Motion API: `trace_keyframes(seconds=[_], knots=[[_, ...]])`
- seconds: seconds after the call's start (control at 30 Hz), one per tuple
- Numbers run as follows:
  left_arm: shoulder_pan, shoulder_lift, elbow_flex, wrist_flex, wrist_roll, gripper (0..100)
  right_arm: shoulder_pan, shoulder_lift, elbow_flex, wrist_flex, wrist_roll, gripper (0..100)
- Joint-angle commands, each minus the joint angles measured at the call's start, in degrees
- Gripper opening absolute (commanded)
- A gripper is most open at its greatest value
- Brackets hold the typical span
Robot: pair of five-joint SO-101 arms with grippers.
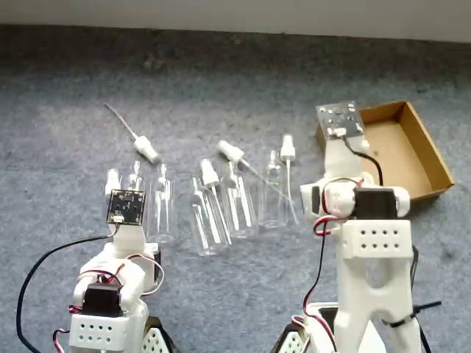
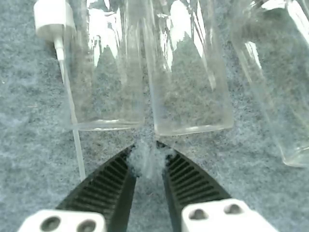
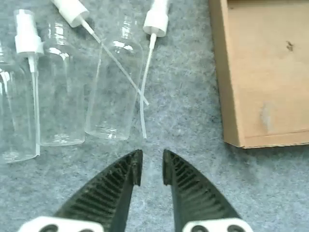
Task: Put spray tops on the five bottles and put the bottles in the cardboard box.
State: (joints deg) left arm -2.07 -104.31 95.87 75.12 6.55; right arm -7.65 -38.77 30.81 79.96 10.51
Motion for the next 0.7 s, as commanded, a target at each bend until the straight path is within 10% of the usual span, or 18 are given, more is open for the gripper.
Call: trace_keyframes(seconds=[0.0,0.67], knots=[[0.7,0.0,1.3,0.2,-0.2,1,-6.0,5.9,-5.5,0.2,-2.6,16.2],[0.7,0.0,1.3,0.2,-0.2,1,-10.9,55.8,-48.1,4.9,-17.3,26.5]])
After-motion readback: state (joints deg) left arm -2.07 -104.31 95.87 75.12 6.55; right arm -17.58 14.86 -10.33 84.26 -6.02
